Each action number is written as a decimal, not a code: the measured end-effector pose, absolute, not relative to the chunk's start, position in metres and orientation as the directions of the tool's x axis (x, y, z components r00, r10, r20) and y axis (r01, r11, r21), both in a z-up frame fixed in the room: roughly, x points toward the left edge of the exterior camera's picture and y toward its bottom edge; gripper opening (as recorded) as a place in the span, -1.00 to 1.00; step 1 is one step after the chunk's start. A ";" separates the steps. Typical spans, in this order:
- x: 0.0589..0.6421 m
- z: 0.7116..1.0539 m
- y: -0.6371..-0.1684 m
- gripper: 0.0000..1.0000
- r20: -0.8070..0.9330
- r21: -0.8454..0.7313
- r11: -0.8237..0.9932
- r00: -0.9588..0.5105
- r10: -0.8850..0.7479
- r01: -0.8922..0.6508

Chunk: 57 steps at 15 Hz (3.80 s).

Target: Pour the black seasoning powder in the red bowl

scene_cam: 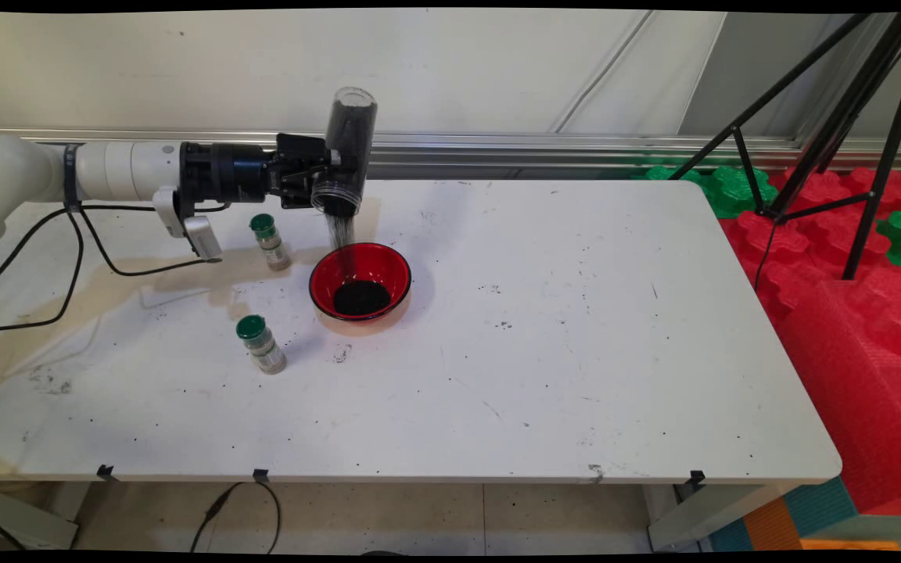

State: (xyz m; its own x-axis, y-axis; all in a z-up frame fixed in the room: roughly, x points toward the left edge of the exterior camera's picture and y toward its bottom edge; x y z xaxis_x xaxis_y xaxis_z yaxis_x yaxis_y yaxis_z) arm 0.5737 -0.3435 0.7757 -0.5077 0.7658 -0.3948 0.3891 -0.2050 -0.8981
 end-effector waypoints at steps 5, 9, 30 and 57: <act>0.574 0.776 -0.343 -1.00 -0.399 -0.896 -0.209 -0.506 0.765 0.391; 0.574 0.775 -0.342 -1.00 -0.397 -0.897 -0.207 -0.506 0.766 0.391; 0.576 0.787 -0.339 -1.00 -0.253 -0.941 -0.071 -0.546 0.799 0.331; 0.586 0.857 -0.327 -1.00 0.686 -0.688 0.688 -0.515 0.513 -0.231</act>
State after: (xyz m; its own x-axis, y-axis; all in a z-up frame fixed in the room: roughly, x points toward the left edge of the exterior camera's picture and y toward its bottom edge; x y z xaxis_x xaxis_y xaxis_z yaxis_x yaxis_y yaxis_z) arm 0.5860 -0.3274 0.8566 -0.5153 0.5130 0.6865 -0.2313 0.6880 -0.6878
